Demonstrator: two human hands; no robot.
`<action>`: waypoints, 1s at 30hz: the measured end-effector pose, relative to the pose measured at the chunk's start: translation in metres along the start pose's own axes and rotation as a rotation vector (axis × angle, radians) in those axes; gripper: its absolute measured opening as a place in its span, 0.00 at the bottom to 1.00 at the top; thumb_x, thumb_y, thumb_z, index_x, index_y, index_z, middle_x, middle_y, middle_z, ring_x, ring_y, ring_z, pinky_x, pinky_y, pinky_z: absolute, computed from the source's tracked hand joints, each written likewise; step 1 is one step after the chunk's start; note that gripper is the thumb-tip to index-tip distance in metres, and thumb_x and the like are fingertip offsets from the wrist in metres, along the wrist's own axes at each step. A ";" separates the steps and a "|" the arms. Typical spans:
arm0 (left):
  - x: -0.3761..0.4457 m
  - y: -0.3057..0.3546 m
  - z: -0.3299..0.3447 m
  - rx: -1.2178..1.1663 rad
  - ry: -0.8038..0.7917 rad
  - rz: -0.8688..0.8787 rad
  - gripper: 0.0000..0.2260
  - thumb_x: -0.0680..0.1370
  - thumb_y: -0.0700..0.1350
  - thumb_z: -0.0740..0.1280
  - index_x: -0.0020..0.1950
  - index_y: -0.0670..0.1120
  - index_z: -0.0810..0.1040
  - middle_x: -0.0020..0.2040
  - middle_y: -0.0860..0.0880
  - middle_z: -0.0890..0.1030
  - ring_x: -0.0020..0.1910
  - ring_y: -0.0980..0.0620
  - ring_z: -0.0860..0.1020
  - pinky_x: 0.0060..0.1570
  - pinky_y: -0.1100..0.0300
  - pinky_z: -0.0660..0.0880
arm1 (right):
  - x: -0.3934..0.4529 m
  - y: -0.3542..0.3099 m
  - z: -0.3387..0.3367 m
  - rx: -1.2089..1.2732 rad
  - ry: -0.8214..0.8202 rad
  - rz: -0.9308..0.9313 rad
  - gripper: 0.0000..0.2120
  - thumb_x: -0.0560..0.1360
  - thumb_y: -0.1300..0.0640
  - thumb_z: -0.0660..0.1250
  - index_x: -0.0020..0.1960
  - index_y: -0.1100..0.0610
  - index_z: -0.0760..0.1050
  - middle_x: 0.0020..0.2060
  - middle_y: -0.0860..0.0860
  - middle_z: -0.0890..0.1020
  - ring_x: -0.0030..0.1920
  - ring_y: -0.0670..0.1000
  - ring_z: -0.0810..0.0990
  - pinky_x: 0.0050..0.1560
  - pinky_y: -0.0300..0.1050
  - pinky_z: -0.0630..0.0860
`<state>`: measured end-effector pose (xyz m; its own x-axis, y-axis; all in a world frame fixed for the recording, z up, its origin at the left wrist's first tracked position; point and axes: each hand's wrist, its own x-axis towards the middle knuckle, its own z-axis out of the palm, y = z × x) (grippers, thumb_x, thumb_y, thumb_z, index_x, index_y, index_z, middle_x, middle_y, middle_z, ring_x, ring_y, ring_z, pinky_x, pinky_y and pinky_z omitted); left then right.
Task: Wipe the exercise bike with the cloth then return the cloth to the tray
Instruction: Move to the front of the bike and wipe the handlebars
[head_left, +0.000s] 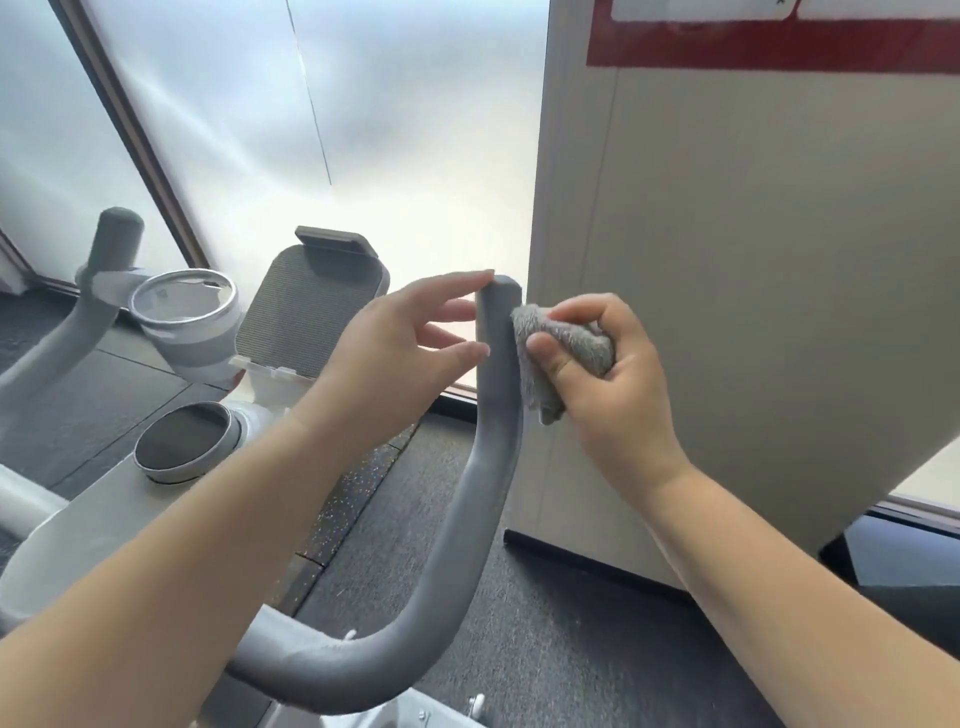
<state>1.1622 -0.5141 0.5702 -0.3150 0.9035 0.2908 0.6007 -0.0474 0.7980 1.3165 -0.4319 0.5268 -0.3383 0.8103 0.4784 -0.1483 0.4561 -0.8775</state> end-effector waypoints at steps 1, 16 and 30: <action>0.002 0.001 0.000 0.017 0.005 -0.002 0.23 0.73 0.41 0.71 0.63 0.63 0.75 0.53 0.62 0.82 0.45 0.64 0.82 0.48 0.61 0.77 | 0.012 -0.007 0.000 0.040 0.014 0.022 0.07 0.74 0.58 0.70 0.50 0.55 0.73 0.45 0.55 0.77 0.35 0.50 0.78 0.31 0.48 0.79; 0.009 0.009 -0.004 0.090 0.039 0.005 0.19 0.74 0.37 0.70 0.58 0.58 0.80 0.47 0.60 0.84 0.48 0.66 0.80 0.50 0.70 0.76 | 0.016 -0.001 -0.010 0.164 -0.089 0.133 0.06 0.74 0.63 0.69 0.50 0.55 0.75 0.43 0.49 0.78 0.35 0.48 0.78 0.29 0.44 0.77; 0.000 0.007 0.004 0.071 0.040 -0.052 0.24 0.76 0.33 0.64 0.64 0.60 0.76 0.54 0.58 0.83 0.53 0.55 0.81 0.59 0.49 0.76 | -0.061 0.018 -0.013 0.026 -0.180 0.023 0.10 0.67 0.67 0.75 0.46 0.56 0.82 0.45 0.52 0.76 0.43 0.44 0.78 0.34 0.35 0.78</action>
<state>1.1687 -0.5124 0.5737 -0.3750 0.8862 0.2719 0.6332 0.0306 0.7734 1.3469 -0.4681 0.4826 -0.5028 0.7403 0.4462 -0.1616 0.4266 -0.8899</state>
